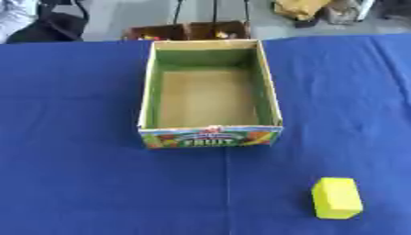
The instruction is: Pick up objects on the table and place them in the box.
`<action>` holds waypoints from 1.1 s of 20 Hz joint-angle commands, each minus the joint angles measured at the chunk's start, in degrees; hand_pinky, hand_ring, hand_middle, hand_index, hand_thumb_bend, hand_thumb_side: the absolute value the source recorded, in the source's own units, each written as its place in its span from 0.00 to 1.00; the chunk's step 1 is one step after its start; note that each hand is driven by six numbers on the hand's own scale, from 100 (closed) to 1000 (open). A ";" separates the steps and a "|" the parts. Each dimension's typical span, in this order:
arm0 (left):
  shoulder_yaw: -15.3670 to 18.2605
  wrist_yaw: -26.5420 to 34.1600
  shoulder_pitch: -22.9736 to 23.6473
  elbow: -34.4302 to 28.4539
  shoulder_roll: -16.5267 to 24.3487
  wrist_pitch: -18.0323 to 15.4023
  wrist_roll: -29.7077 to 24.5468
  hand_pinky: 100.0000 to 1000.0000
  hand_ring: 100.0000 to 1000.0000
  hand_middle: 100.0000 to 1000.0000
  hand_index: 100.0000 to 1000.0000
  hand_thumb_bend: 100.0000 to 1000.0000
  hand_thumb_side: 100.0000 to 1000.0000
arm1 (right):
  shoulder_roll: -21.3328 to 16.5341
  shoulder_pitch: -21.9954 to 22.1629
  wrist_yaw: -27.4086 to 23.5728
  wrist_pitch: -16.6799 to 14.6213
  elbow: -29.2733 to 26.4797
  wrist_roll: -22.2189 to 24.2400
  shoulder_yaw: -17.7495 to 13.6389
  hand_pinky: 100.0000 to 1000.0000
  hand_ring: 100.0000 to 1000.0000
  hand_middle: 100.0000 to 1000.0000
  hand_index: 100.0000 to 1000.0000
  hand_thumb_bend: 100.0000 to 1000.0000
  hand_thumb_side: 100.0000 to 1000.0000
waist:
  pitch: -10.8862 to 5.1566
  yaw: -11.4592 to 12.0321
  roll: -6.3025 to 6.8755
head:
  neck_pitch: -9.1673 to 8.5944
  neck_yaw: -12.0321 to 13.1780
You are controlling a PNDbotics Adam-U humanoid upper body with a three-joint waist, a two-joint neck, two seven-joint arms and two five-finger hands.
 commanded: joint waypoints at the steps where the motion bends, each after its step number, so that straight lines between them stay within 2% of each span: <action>1: 0.75 -0.37 -0.43 -1.09 1.55 0.04 0.30 0.64 0.90 0.90 0.94 0.00 1.00 | -1.63 -0.11 0.28 -0.11 -0.87 -0.43 -0.51 0.55 0.71 0.60 0.78 0.00 0.66 | -1.37 0.04 -0.87 | -0.74 0.06; 10: 0.74 -0.41 -0.31 -1.09 1.62 0.08 0.31 0.64 0.90 0.90 0.94 0.00 1.00 | -1.92 0.41 0.37 0.86 -0.87 -0.43 -0.25 0.55 0.71 0.60 0.78 0.00 0.68 | -1.37 -0.05 -0.98 | -0.77 0.10; 12: 0.76 -0.44 -0.26 -1.09 1.75 0.10 0.32 0.64 0.90 0.90 0.94 0.00 1.00 | -2.72 1.51 0.56 2.14 -0.87 0.36 0.13 0.56 0.72 0.61 0.80 0.00 0.76 | -1.38 -0.17 -1.05 | -0.75 0.20; 16: 0.80 -0.56 -0.09 -1.09 2.10 0.18 0.36 0.64 0.90 0.90 0.94 0.00 1.00 | -5.97 5.05 -0.21 7.02 -0.87 6.66 1.22 0.58 0.75 0.64 0.82 0.00 0.88 | -1.49 -0.60 -1.27 | -0.72 0.52; 22: 0.78 -0.72 0.10 -1.09 2.52 0.33 0.40 0.64 0.90 0.90 0.94 0.00 1.00 | -11.63 10.22 -3.47 11.62 -0.87 18.17 2.85 0.60 0.77 0.67 0.84 0.00 0.95 | -1.65 -1.49 -1.47 | -0.66 0.87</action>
